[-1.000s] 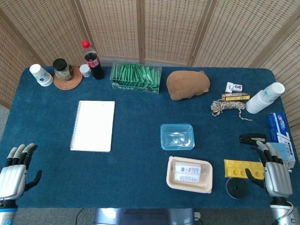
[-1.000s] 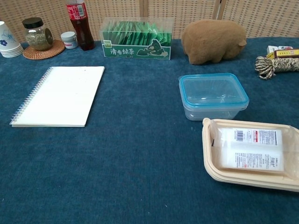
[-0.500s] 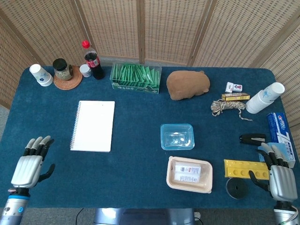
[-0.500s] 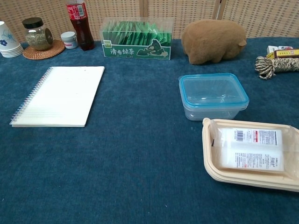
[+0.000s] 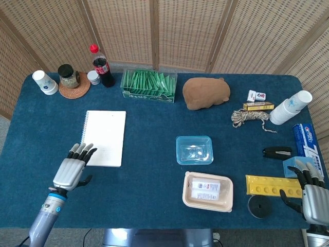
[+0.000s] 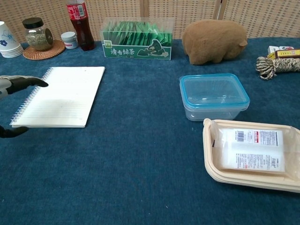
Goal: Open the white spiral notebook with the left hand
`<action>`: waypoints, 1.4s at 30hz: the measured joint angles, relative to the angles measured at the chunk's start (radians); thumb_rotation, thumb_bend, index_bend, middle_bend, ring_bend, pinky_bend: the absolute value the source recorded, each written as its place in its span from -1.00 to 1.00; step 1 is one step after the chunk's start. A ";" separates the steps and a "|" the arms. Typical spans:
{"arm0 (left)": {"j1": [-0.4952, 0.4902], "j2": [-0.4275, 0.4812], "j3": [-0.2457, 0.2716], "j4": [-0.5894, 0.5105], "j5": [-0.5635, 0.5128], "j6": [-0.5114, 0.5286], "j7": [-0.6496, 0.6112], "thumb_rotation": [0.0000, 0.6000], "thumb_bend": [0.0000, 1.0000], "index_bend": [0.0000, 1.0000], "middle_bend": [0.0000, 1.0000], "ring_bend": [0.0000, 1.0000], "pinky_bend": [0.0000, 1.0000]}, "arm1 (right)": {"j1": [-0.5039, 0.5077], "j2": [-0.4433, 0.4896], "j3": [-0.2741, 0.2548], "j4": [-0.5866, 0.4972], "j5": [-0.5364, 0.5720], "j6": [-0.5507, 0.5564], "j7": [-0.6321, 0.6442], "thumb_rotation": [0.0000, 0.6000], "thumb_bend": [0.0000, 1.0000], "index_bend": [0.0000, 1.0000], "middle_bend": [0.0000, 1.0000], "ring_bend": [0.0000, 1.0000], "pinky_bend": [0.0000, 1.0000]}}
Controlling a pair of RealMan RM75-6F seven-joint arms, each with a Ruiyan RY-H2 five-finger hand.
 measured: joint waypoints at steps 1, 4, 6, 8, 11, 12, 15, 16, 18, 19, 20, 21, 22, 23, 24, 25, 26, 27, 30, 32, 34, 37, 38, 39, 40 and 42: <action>-0.010 -0.019 -0.004 0.014 -0.012 -0.008 0.010 1.00 -0.44 -0.62 -0.87 -1.00 -1.00 | 0.000 0.000 0.000 0.000 0.001 -0.001 0.000 1.00 -0.39 -0.56 -0.71 -0.92 -0.76; -0.033 -0.060 -0.014 0.046 -0.039 -0.024 0.028 1.00 -0.44 -0.61 -0.87 -1.00 -1.00 | -0.001 0.001 0.001 0.001 0.005 -0.002 -0.004 1.00 -0.39 -0.56 -0.71 -0.92 -0.76; -0.045 -0.086 -0.020 0.067 -0.053 -0.030 0.037 1.00 -0.44 -0.61 -0.87 -1.00 -1.00 | -0.003 0.002 0.002 -0.001 0.008 -0.001 -0.006 1.00 -0.39 -0.56 -0.70 -0.92 -0.76; -0.060 -0.117 -0.028 0.093 -0.069 -0.038 0.045 1.00 -0.44 -0.61 -0.87 -1.00 -1.00 | -0.005 0.004 0.003 -0.001 0.011 0.002 -0.007 1.00 -0.39 -0.56 -0.71 -0.92 -0.76; -0.083 -0.156 -0.037 0.127 -0.090 -0.048 0.056 1.00 -0.44 -0.61 -0.86 -1.00 -1.00 | -0.009 0.008 0.005 -0.003 0.018 0.004 -0.010 1.00 -0.39 -0.56 -0.70 -0.92 -0.76; -0.089 -0.166 -0.039 0.136 -0.096 -0.050 0.058 1.00 -0.44 -0.61 -0.86 -1.00 -1.00 | -0.010 0.009 0.006 -0.003 0.020 0.004 -0.011 1.00 -0.39 -0.56 -0.70 -0.92 -0.76; -0.107 -0.193 -0.045 0.164 -0.113 -0.056 0.065 1.00 -0.44 -0.60 -0.86 -1.00 -1.00 | -0.014 0.011 0.006 -0.004 0.027 0.003 -0.012 1.00 -0.39 -0.56 -0.71 -0.91 -0.76; -0.113 -0.203 -0.047 0.175 -0.120 -0.057 0.068 1.00 -0.44 -0.60 -0.86 -1.00 -1.00 | -0.015 0.012 0.007 -0.004 0.027 0.004 -0.012 1.00 -0.39 -0.56 -0.71 -0.91 -0.76; -0.123 -0.218 -0.050 0.191 -0.131 -0.060 0.073 1.00 -0.44 -0.60 -0.86 -1.00 -1.00 | -0.018 0.013 0.007 -0.005 0.030 0.007 -0.012 1.00 -0.39 -0.56 -0.71 -0.92 -0.76; -0.130 -0.227 -0.052 0.200 -0.138 -0.063 0.075 1.00 -0.44 -0.60 -0.86 -1.00 -1.00 | -0.020 0.014 0.008 -0.005 0.031 0.008 -0.012 1.00 -0.39 -0.56 -0.71 -0.92 -0.76; -0.135 -0.234 -0.053 0.206 -0.143 -0.065 0.076 1.00 -0.44 -0.60 -0.86 -1.00 -1.00 | -0.021 0.015 0.008 -0.005 0.033 0.008 -0.011 1.00 -0.39 -0.56 -0.71 -0.92 -0.76; -0.139 -0.239 -0.054 0.211 -0.147 -0.067 0.077 1.00 -0.44 -0.59 -0.85 -1.00 -1.00 | -0.022 0.015 0.008 -0.005 0.034 0.009 -0.011 1.00 -0.39 -0.56 -0.71 -0.92 -0.76; -0.144 -0.247 -0.056 0.218 -0.152 -0.068 0.077 1.00 -0.44 -0.59 -0.85 -1.00 -1.00 | -0.023 0.016 0.008 -0.005 0.034 0.009 -0.011 1.00 -0.39 -0.56 -0.71 -0.92 -0.76; -0.148 -0.252 -0.056 0.222 -0.155 -0.068 0.077 1.00 -0.44 -0.59 -0.85 -1.00 -1.00 | -0.025 0.016 0.008 -0.005 0.034 0.010 -0.011 1.00 -0.39 -0.56 -0.71 -0.92 -0.76; -0.151 -0.257 -0.057 0.226 -0.157 -0.068 0.077 1.00 -0.44 -0.58 -0.85 -1.00 -1.00 | -0.025 0.017 0.008 -0.005 0.035 0.011 -0.011 1.00 -0.39 -0.56 -0.71 -0.92 -0.76; -0.155 -0.264 -0.057 0.232 -0.160 -0.068 0.077 1.00 -0.44 -0.58 -0.85 -1.00 -1.00 | -0.026 0.018 0.008 -0.006 0.035 0.011 -0.011 1.00 -0.38 -0.56 -0.71 -0.92 -0.76; -0.158 -0.268 -0.057 0.236 -0.162 -0.068 0.077 1.00 -0.44 -0.58 -0.85 -1.00 -1.00 | -0.027 0.019 0.009 -0.006 0.035 0.013 -0.011 1.00 -0.39 -0.56 -0.71 -0.92 -0.76; -0.161 -0.273 -0.057 0.240 -0.163 -0.067 0.076 1.00 -0.44 -0.57 -0.84 -1.00 -1.00 | -0.028 0.020 0.009 -0.006 0.035 0.014 -0.011 1.00 -0.39 -0.56 -0.70 -0.92 -0.76; -0.166 -0.285 -0.058 0.249 -0.164 -0.057 0.074 1.00 -0.44 -0.56 -0.83 -1.00 -1.00 | -0.031 0.022 0.010 -0.007 0.036 0.017 -0.011 1.00 -0.39 -0.56 -0.70 -0.91 -0.76; -0.167 -0.291 -0.058 0.254 -0.163 -0.047 0.070 1.00 -0.44 -0.55 -0.82 -1.00 -1.00 | -0.033 0.024 0.009 -0.006 0.038 0.017 -0.010 1.00 -0.39 -0.56 -0.71 -0.92 -0.76; -0.168 -0.298 -0.058 0.262 -0.160 -0.034 0.066 1.00 -0.44 -0.54 -0.80 -1.00 -1.00 | -0.034 0.024 0.009 -0.006 0.038 0.016 -0.010 1.00 -0.39 -0.56 -0.71 -0.92 -0.76; -0.168 -0.306 -0.059 0.273 -0.156 -0.019 0.052 1.00 -0.44 -0.53 -0.78 -1.00 -1.00 | -0.035 0.023 0.010 -0.007 0.038 0.016 -0.010 1.00 -0.39 -0.56 -0.70 -0.92 -0.76; -0.168 -0.307 -0.059 0.275 -0.155 -0.016 0.046 1.00 -0.43 -0.53 -0.77 -1.00 -1.00 | -0.035 0.023 0.010 -0.007 0.038 0.016 -0.012 1.00 -0.39 -0.56 -0.70 -0.92 -0.76; -0.167 -0.309 -0.059 0.276 -0.153 -0.012 0.039 1.00 -0.42 -0.53 -0.77 -0.99 -1.00 | -0.035 0.023 0.010 -0.008 0.038 0.016 -0.013 1.00 -0.39 -0.56 -0.70 -0.92 -0.76; -0.167 -0.310 -0.060 0.279 -0.149 -0.005 0.030 1.00 -0.40 -0.52 -0.76 -0.99 -1.00 | -0.035 0.024 0.011 -0.009 0.037 0.016 -0.014 1.00 -0.39 -0.56 -0.71 -0.92 -0.76; -0.164 -0.311 -0.059 0.282 -0.138 0.010 0.018 1.00 -0.36 -0.52 -0.74 -0.98 -1.00 | -0.035 0.024 0.012 -0.011 0.036 0.017 -0.017 1.00 -0.39 -0.56 -0.71 -0.92 -0.76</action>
